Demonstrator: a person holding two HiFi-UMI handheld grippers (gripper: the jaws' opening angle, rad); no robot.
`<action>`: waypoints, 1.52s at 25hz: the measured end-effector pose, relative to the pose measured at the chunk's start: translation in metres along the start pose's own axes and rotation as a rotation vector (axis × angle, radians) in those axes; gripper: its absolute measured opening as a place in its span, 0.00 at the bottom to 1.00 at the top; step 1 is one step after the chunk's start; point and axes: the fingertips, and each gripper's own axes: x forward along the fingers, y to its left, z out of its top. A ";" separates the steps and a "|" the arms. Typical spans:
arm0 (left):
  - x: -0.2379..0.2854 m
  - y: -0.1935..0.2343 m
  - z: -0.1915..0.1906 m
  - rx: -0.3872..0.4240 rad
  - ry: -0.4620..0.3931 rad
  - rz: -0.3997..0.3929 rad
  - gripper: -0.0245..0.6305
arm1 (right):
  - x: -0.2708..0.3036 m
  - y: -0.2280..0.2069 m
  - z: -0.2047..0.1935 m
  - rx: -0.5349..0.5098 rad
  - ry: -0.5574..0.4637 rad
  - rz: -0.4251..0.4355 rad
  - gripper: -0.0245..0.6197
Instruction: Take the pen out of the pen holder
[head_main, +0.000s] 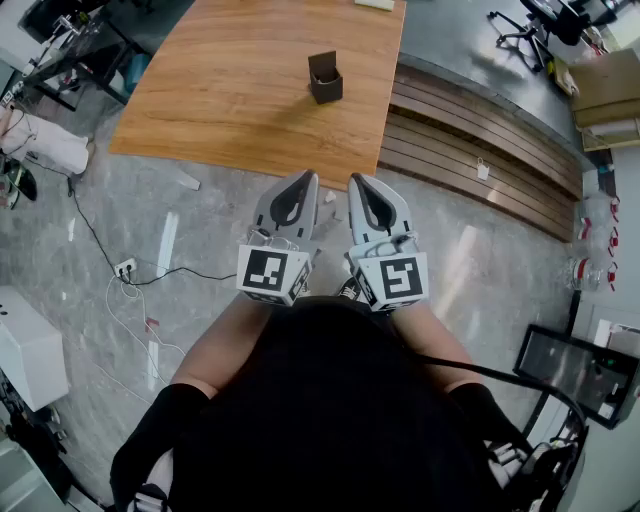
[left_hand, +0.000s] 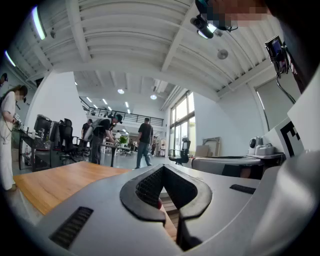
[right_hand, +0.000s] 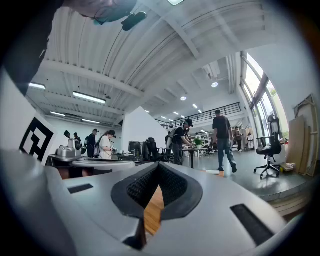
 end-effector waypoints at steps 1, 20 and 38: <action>0.001 0.000 0.000 0.000 0.001 0.000 0.04 | 0.000 0.000 -0.001 0.001 -0.004 0.003 0.06; 0.013 -0.015 -0.017 0.004 0.019 0.093 0.04 | -0.005 -0.034 -0.012 0.055 -0.005 0.064 0.06; 0.101 0.059 -0.044 -0.032 0.054 0.112 0.04 | 0.099 -0.072 -0.039 0.058 0.035 0.085 0.06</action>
